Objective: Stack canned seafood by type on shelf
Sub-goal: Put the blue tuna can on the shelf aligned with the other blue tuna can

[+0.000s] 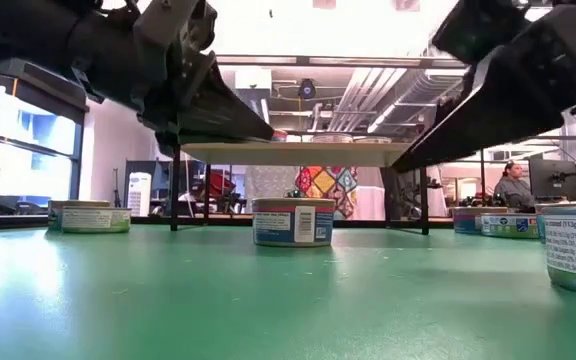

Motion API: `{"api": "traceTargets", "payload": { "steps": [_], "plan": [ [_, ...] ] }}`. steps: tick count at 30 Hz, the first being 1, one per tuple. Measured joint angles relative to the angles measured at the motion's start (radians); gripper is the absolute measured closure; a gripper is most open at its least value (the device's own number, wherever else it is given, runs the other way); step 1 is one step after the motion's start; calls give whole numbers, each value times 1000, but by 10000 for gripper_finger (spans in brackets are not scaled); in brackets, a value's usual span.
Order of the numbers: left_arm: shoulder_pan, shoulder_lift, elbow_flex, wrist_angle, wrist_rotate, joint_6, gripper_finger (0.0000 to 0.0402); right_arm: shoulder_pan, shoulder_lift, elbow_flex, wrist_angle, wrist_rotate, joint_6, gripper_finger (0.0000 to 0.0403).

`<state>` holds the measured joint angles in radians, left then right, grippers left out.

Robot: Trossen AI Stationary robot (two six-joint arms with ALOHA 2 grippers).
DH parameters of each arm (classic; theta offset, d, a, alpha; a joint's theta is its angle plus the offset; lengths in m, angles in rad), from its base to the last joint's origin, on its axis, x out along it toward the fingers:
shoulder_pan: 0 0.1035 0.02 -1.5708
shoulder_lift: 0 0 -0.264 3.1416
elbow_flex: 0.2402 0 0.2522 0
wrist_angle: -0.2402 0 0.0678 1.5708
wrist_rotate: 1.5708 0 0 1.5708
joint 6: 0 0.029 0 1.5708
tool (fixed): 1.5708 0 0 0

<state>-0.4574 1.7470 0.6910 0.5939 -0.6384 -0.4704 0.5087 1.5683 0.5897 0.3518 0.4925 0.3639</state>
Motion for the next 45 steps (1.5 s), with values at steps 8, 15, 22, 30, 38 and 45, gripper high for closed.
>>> {"api": "traceTargets", "payload": {
  "steps": [8, 15, 22, 30, 38, 45],
  "plan": [
    [10, 3, 0, -141, 43, -72, 401, -89, 103, -9, 116, -112, -102, 73],
    [80, 1, 0, -396, 6, -364, 402, -195, 108, -1, 50, -83, -128, 73],
    [180, 38, 0, -352, -2, -296, 402, -292, 109, -1, 77, -120, -189, 72],
    [225, 119, 0, -158, 64, -223, 401, -382, 199, -1, 237, -381, -240, 44],
    [234, 225, -4, 47, 47, -205, 401, -389, 373, 57, 468, -393, -275, 21],
    [235, 215, -9, 65, 74, -176, 401, -373, 422, 103, 482, -412, -284, 27]
  ]
}}
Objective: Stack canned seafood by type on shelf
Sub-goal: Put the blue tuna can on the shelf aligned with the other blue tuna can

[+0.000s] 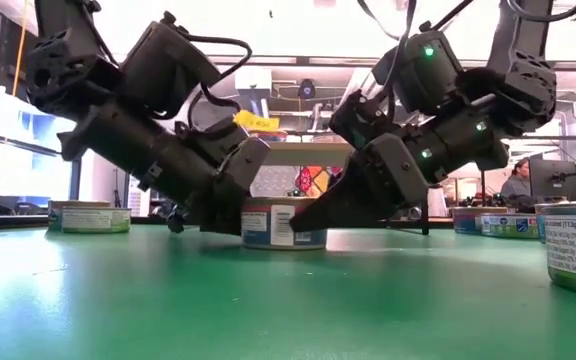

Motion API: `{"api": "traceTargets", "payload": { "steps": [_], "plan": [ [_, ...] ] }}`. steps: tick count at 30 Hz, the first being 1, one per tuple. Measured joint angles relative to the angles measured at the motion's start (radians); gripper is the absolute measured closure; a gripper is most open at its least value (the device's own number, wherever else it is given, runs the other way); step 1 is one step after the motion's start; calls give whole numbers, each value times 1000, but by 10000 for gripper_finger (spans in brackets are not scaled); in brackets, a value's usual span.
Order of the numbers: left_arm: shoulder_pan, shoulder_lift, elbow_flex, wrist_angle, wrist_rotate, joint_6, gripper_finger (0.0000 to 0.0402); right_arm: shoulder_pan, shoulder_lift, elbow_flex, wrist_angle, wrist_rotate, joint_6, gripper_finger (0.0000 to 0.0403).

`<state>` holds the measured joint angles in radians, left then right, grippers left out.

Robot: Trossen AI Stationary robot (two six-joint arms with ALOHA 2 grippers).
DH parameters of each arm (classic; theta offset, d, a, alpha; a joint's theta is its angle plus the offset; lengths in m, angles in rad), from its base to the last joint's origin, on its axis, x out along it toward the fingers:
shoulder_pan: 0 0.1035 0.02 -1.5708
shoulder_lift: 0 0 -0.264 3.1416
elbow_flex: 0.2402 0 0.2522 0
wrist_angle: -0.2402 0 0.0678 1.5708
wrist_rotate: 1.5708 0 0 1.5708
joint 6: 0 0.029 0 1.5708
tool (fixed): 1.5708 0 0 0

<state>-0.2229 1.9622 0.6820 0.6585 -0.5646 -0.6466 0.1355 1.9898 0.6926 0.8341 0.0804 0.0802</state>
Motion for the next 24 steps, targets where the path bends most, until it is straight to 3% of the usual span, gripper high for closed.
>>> {"api": "traceTargets", "payload": {
  "steps": [3, 7, 13, 19, 24],
  "plan": [
    [-7, -53, 5, -78, 14, 3, 401, 18, -1, -4, 15, 19, 6, 46],
    [-33, -156, 7, -305, 20, -54, 401, 44, -2, -8, 14, 82, 19, 72],
    [-110, -303, 7, -643, -22, -167, 402, 82, -32, -12, -19, 159, 33, 73],
    [-240, -423, 6, -903, -173, -363, 401, 90, -177, 5, -121, 172, 39, 73],
    [-336, -508, 5, -953, -313, -417, 401, 36, -347, 153, -414, 160, -65, 81]
  ]
}}
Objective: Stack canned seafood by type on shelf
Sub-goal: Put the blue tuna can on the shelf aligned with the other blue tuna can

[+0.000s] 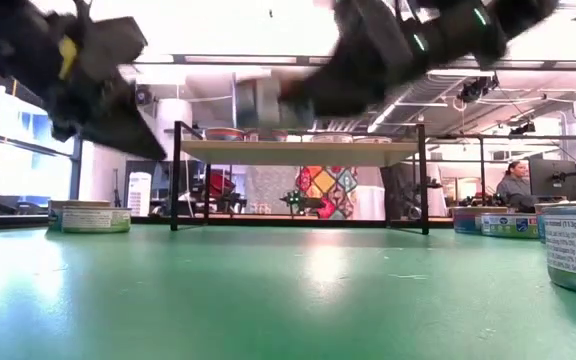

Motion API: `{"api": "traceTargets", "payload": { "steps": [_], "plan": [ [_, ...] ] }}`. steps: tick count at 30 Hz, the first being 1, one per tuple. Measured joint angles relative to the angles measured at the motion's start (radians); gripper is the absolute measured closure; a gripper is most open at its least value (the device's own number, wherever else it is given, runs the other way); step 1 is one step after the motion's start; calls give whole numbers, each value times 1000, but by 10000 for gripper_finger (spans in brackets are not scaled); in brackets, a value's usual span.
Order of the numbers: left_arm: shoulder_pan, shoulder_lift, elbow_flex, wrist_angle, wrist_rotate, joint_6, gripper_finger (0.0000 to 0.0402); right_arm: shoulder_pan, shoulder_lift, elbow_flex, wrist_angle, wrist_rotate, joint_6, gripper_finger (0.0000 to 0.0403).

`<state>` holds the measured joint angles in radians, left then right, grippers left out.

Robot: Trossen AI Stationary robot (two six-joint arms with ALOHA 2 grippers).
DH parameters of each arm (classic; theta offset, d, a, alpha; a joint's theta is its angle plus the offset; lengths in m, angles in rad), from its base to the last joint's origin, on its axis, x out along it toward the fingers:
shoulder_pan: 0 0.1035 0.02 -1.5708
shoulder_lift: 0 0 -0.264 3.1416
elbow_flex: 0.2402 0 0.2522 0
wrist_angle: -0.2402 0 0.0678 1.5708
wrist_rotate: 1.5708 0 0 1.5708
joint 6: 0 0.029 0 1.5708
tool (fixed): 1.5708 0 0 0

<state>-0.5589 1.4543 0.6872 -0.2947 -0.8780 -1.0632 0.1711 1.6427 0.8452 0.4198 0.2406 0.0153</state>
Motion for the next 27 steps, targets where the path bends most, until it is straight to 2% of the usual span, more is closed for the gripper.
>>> {"api": "traceTargets", "payload": {
  "steps": [5, 8, 11, 14, 20, 24, 27],
  "plan": [
    [-27, -88, 0, -9, -82, 88, 401, -160, -21, 300, -376, -37, -150, 82],
    [-17, -164, 0, -27, -109, 151, 401, -267, 29, 481, -484, -106, -229, 82],
    [-17, -236, 0, -47, -152, 203, 401, -359, 106, 612, -522, -202, -237, 82],
    [-18, -296, 0, -64, -193, 233, 401, -416, 205, 693, -529, -272, -226, 82],
    [-17, -364, 0, -64, -259, 301, 401, -442, 370, 799, -528, -293, -214, 82],
    [1, -391, 0, -56, -320, 335, 401, -452, 402, 810, -511, -266, -196, 84],
    [75, -418, 2, -44, -310, 403, 401, -460, 402, 810, -509, -250, -192, 76]
  ]
}}
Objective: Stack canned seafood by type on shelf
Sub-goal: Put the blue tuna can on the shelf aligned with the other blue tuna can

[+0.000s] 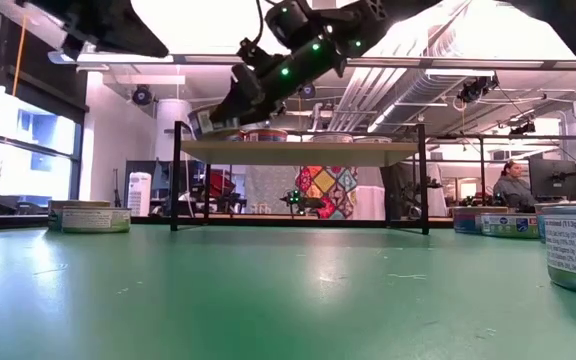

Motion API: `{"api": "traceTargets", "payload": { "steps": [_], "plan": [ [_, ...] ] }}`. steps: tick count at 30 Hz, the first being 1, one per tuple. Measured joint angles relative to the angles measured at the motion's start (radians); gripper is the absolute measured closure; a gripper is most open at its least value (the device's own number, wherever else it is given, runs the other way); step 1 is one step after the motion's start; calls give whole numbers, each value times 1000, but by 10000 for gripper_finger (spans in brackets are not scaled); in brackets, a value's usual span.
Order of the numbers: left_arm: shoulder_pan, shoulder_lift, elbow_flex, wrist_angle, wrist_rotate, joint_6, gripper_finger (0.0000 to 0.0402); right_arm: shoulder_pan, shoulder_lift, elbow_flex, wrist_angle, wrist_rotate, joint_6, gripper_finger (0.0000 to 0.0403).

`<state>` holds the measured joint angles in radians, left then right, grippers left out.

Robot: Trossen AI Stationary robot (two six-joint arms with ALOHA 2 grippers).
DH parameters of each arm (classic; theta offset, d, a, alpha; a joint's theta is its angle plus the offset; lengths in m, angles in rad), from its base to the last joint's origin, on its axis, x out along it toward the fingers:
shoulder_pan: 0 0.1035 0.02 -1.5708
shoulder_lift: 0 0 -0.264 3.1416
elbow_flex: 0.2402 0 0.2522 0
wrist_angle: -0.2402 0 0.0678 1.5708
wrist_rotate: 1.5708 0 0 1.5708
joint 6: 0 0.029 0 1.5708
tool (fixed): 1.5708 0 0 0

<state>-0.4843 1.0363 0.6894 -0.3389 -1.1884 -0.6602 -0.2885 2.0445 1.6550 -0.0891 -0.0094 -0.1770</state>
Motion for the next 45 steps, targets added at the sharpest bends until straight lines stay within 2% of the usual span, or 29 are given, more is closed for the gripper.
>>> {"api": "traceTargets", "payload": {
  "steps": [7, 11, 14, 20, 28, 35, 45],
  "plan": [
    [257, -41, 28, 51, 177, 229, 401, -21, 0, 0, 3, 4, 49, 54],
    [384, -40, 31, 135, 343, 345, 401, -22, 0, 0, 1, 2, 45, 43],
    [469, -28, 31, 166, 467, 383, 401, -21, 0, 0, 2, 1, 41, 33],
    [623, 0, 31, 209, 610, 434, 401, -21, 0, 0, -4, -25, 45, 12],
    [836, 55, 31, 237, 874, 453, 401, -21, 0, 0, -2, -25, 46, 9],
    [916, 91, 31, 237, 922, 454, 401, -21, -6, 0, -3, 0, 43, 9],
    [931, 93, 31, 232, 919, 455, 401, 18, -19, 68, -101, 13, -16, 9]
  ]
}}
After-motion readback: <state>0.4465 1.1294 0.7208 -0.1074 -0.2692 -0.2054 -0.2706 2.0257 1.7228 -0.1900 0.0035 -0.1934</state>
